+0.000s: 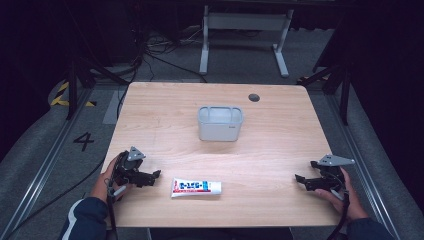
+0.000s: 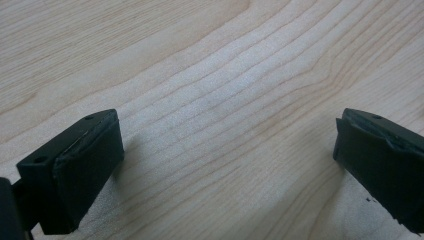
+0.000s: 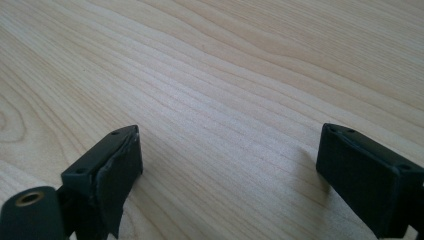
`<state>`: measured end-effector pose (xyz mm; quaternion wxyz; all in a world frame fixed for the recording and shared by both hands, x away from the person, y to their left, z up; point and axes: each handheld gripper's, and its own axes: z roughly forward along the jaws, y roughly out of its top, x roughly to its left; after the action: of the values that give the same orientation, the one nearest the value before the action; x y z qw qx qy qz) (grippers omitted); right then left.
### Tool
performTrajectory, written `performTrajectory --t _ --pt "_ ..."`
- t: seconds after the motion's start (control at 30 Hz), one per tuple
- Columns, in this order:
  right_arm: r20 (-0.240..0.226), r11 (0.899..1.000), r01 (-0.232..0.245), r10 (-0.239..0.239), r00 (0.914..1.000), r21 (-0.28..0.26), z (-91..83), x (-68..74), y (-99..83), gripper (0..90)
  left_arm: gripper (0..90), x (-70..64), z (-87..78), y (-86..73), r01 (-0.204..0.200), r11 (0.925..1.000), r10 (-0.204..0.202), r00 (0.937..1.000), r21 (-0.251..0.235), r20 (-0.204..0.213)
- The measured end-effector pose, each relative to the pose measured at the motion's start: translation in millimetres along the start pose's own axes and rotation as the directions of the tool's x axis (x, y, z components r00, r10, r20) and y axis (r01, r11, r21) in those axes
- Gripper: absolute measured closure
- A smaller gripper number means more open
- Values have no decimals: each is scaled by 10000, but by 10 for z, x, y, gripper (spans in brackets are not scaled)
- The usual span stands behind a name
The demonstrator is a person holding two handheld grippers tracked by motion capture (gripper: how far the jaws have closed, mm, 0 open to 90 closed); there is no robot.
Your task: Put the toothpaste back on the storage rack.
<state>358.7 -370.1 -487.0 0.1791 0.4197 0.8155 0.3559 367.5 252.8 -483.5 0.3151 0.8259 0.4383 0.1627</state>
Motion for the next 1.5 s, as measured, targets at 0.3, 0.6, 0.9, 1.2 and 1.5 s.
performTrajectory --t 0.3,0.6,0.9,1.2,1.5 --pt "31 10000 10 -10 10000 9 -4 0 -3 117 2 119 -49 -36 -699 9975 693 9963 101 514" --pt "46 9999 105 -105 9999 120 -21 19 12 152 3 127 -60 -61 -714 9974 715 9964 -38 448" --pt "-279 9979 583 -575 9980 297 -32 94 96 227 1 148 -71 -81 -817 9967 816 9933 -20 824" --pt "-886 9948 1023 -1016 9909 29 -20 233 280 250 1 149 -74 -82 -837 9965 835 9935 -7 778" --pt "-1330 9856 1691 -1684 9767 -65 5 439 438 259 2 148 -77 -86 -811 9967 811 9938 -35 755"
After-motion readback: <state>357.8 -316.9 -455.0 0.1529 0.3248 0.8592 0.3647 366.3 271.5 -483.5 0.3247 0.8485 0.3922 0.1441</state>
